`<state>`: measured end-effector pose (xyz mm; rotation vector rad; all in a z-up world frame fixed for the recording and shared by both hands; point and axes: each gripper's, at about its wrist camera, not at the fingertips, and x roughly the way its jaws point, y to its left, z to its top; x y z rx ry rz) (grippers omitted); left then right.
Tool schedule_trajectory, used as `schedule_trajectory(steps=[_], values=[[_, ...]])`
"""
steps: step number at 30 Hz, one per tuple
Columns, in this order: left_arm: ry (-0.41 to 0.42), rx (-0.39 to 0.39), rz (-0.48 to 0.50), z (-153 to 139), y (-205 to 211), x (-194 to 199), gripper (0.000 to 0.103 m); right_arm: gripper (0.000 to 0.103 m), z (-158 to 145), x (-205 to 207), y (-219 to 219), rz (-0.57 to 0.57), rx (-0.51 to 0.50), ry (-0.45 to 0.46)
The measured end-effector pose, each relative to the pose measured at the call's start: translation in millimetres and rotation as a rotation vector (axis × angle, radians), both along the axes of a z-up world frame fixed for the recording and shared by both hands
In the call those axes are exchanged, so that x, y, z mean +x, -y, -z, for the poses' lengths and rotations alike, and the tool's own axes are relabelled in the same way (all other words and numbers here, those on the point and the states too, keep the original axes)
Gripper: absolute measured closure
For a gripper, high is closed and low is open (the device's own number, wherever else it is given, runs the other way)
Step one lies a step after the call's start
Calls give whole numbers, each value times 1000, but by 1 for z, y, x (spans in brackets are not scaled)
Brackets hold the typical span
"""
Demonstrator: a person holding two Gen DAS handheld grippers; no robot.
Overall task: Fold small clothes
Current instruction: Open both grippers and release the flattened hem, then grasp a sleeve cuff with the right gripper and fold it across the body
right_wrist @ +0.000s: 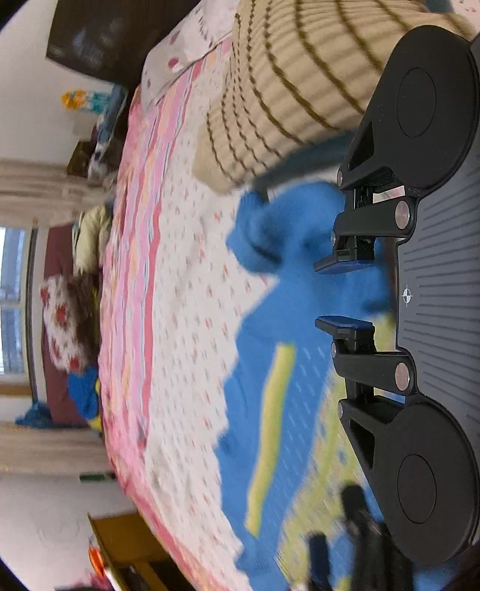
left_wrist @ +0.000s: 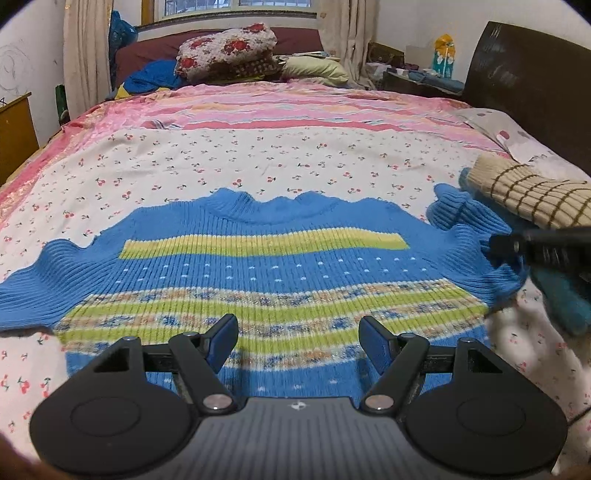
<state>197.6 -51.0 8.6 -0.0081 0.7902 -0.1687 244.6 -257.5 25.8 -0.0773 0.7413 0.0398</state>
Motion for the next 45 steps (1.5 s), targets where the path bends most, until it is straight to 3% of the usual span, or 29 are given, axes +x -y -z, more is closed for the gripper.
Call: schedule_trajectory(steps=[8,11,14,18,19,20,22,29,33,36,37,38,40,45], values=[[-6,-21,-7,15,-10,10,26,78,15,64,15,74,16,-16],[-10,-42,-8,16,-16,12,26,72,16,73,3,37,-46,-2],[-10,-60,-7,16,-20,11,26,63,27,84,-14,-13,-179,-7],[1,-71,-4,13,-24,8,26,70,49,106,-13,34,-285,-79],[3,-74,-5,12,-25,8,26,77,51,108,-8,49,-279,-93],[7,-76,-7,12,-26,7,26,91,50,110,-1,58,-254,-110],[12,-76,-10,11,-28,6,26,99,43,105,11,72,-165,-125],[39,-91,-12,4,-33,0,26,100,-29,67,21,13,143,-6],[65,-98,-25,-4,-40,-6,26,99,-66,38,5,-145,365,86],[72,-96,-53,-9,-50,-10,26,94,-69,34,-15,-321,483,55],[73,-93,-64,-10,-54,-12,26,92,-67,34,-27,-355,435,40],[74,-90,-77,-11,-58,-15,26,83,-64,32,-39,-351,351,46],[79,-84,-99,-12,-68,-22,25,79,-55,29,-55,-360,228,59],[71,-43,-153,-6,-86,-33,25,79,-32,15,-71,-407,152,12]])
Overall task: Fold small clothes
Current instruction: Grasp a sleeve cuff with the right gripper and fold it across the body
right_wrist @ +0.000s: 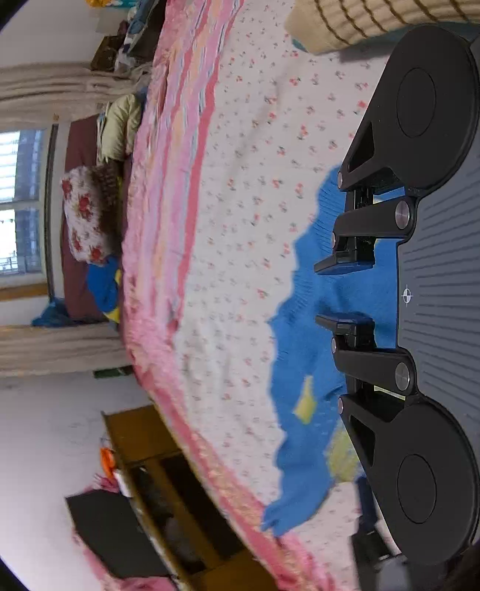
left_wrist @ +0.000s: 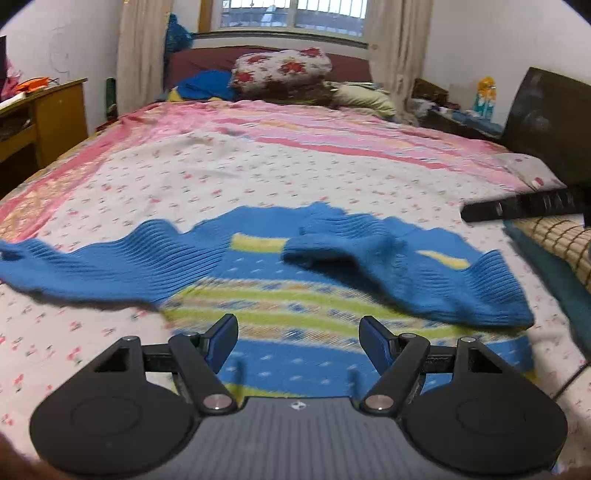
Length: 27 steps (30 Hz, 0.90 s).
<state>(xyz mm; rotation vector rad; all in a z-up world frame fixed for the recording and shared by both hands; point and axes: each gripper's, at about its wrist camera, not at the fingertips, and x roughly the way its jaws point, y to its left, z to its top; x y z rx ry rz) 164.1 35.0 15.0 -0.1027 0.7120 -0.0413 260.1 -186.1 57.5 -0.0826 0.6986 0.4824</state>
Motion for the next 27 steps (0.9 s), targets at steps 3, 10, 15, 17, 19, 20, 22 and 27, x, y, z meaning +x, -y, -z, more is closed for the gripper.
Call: schedule_trajectory(steps=[3,10,15,17,19,20,22,27], values=[[-3,4,-16,2,-6,0,25,79,19,-10,-15,-52,-49,-23],[5,26,-44,3,-15,-1,25,79,41,-15,-63,-156,-126,10],[-3,8,-73,5,-29,2,25,71,52,-8,-105,-233,-245,112],[-3,0,-81,7,-33,3,25,71,60,-2,-114,-238,-293,121],[-2,-5,-85,8,-36,2,25,75,67,8,-121,-208,-345,122],[0,-6,-86,8,-37,1,25,78,68,13,-122,-190,-350,109],[4,-5,-90,7,-39,2,25,95,63,21,-116,-154,-291,63],[25,-22,-104,4,-45,-1,25,97,18,32,-79,20,8,35]])
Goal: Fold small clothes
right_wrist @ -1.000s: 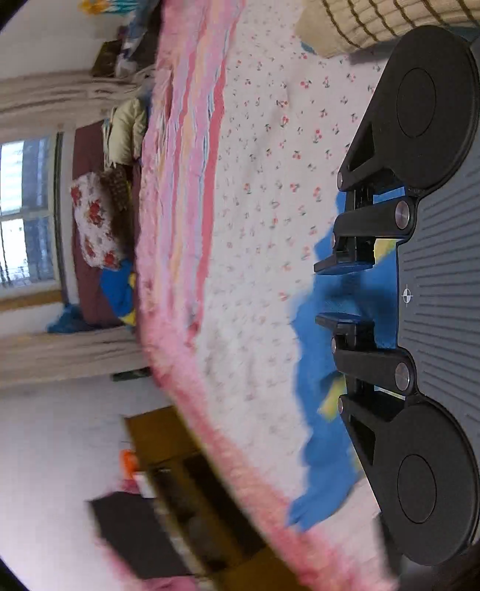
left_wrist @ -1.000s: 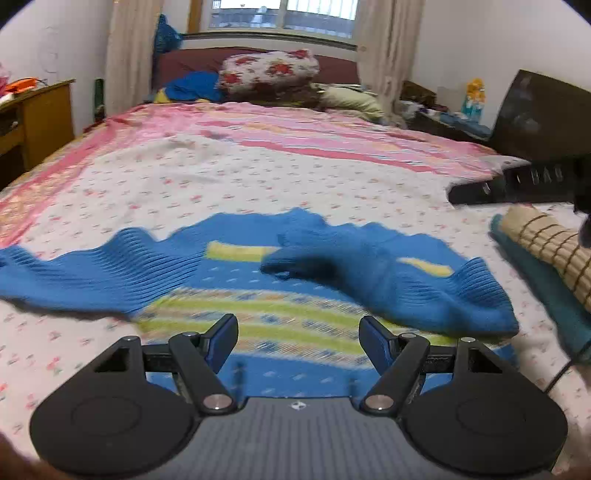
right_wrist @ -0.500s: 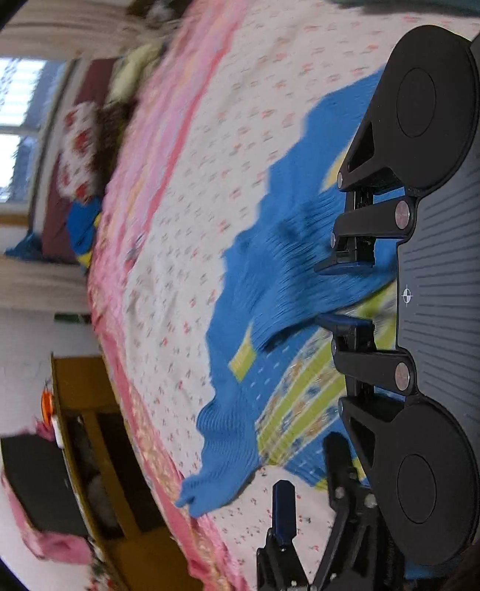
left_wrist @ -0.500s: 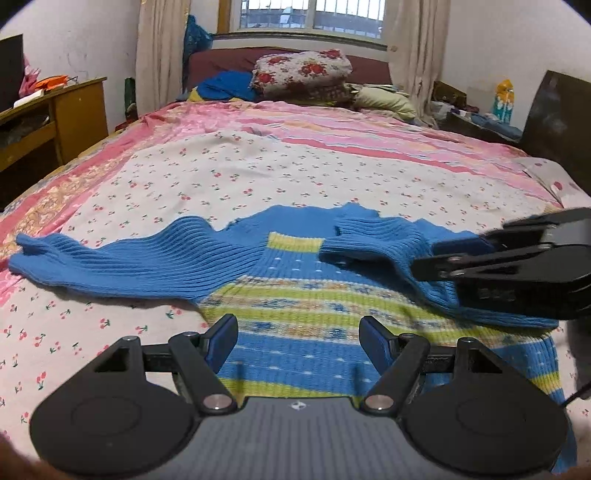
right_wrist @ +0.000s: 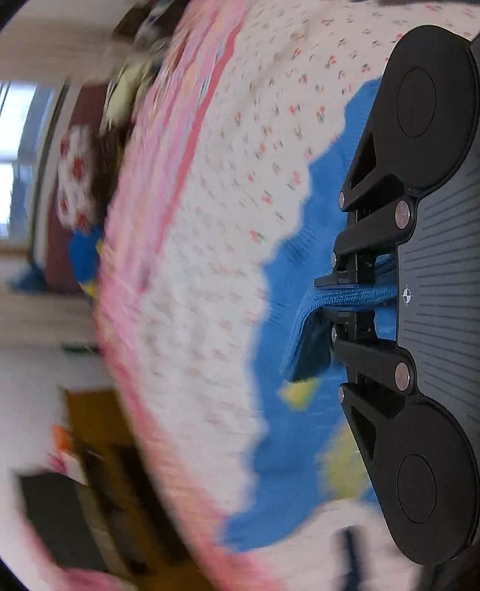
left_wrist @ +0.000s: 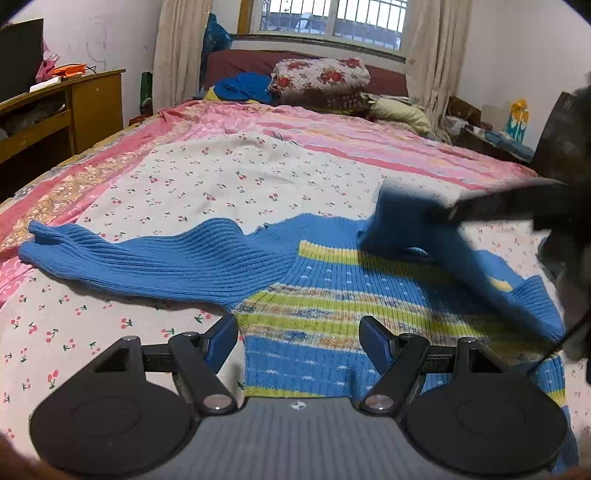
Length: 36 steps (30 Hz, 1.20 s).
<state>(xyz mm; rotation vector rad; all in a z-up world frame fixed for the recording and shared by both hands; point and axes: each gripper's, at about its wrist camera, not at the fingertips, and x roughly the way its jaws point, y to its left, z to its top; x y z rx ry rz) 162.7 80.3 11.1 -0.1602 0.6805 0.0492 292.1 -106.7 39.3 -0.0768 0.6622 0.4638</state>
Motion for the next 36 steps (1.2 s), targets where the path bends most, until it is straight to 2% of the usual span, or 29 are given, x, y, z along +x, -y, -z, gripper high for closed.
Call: schedule_trajectory(steps=[2,3,5,7,9,11,14,16,21,25,28,32,34,36], values=[[7,-5,-8,-2,-2,-1,25,97,-12,-6,3,-19,54,39],[9,-7,-11,-2,-3,-1,25,97,-13,-11,-1,-57,41,50],[11,-7,-18,-2,-4,-1,25,96,-5,-20,-14,-157,-20,37],[13,-6,-25,-3,-5,-1,25,95,13,-28,-29,-268,-95,-16],[13,-6,-29,-2,-6,-1,25,86,33,-37,-38,-316,-173,-41],[9,-9,-31,-1,-7,-1,25,83,40,-42,-38,-328,-173,-52],[6,-10,-31,1,-7,1,25,73,34,-44,-21,-296,-102,-61],[5,-6,-28,2,-6,3,25,71,26,-48,-2,-252,-59,-53],[7,21,-24,5,1,5,25,71,30,-60,59,-62,18,-66],[79,42,-18,-7,12,6,24,71,47,-67,97,61,20,-74],[107,43,23,-15,24,23,20,71,60,-66,112,128,53,-98],[69,110,72,-5,53,54,20,71,60,-64,119,135,73,-90],[18,127,74,7,62,66,20,71,59,-64,125,151,81,-83],[-69,167,58,24,65,75,20,71,61,-63,135,165,91,-87]])
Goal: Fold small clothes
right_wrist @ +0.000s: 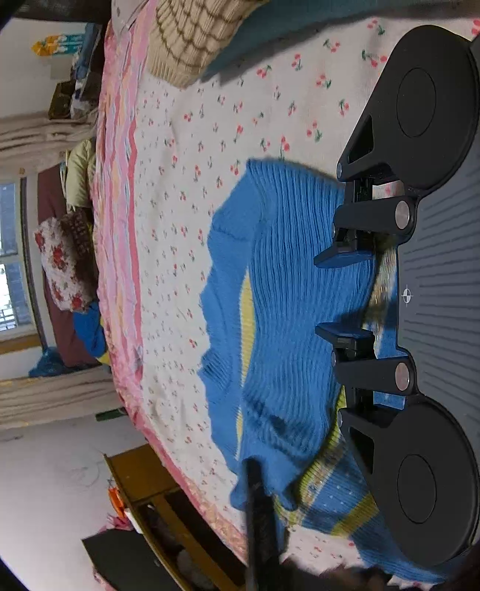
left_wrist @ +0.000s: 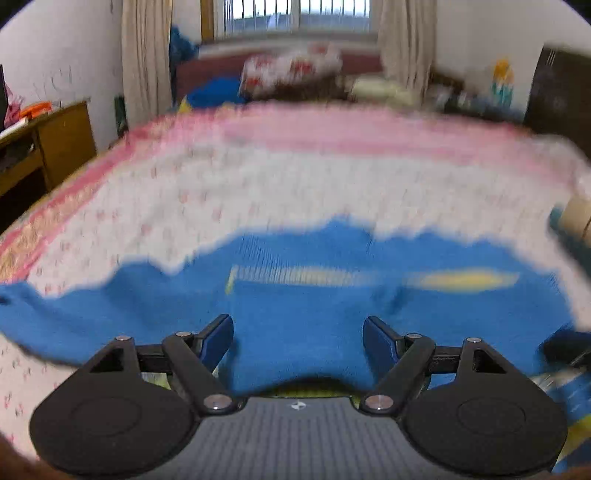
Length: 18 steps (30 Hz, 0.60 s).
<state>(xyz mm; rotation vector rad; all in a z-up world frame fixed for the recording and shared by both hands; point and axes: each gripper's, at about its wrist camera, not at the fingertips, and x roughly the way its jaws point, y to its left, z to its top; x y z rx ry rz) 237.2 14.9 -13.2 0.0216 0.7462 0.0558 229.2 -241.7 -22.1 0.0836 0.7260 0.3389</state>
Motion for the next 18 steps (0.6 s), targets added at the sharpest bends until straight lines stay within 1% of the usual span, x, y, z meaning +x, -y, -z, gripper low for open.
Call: schedule_trajectory(steps=[1,3,5,9,10,11,13,14,16,18], values=[[-26,21,-10,6,-1,1,18,71,2,1,4,6,-1,-6],[-6,7,-10,7,-6,-5,18,73,4,2,7,-1,2,-9],[-20,12,-38,3,-10,-8,17,74,3,-1,8,-4,-9,-3],[-36,40,-83,-3,-13,-11,17,72,-10,-10,7,-21,1,59],[-41,48,-88,-4,-12,-10,17,72,-10,-10,6,-13,4,57],[-43,65,-89,-4,-8,-11,17,72,-8,-7,7,-2,7,40],[-54,98,-85,-3,-5,-12,17,74,3,2,7,20,-24,-42],[-64,103,-88,-3,-5,-12,17,75,5,3,9,26,-16,-45],[-77,103,-98,-7,-6,-13,18,74,-2,-2,9,16,-11,-25],[-80,121,-108,-12,-5,-17,18,72,-9,-8,10,6,9,12]])
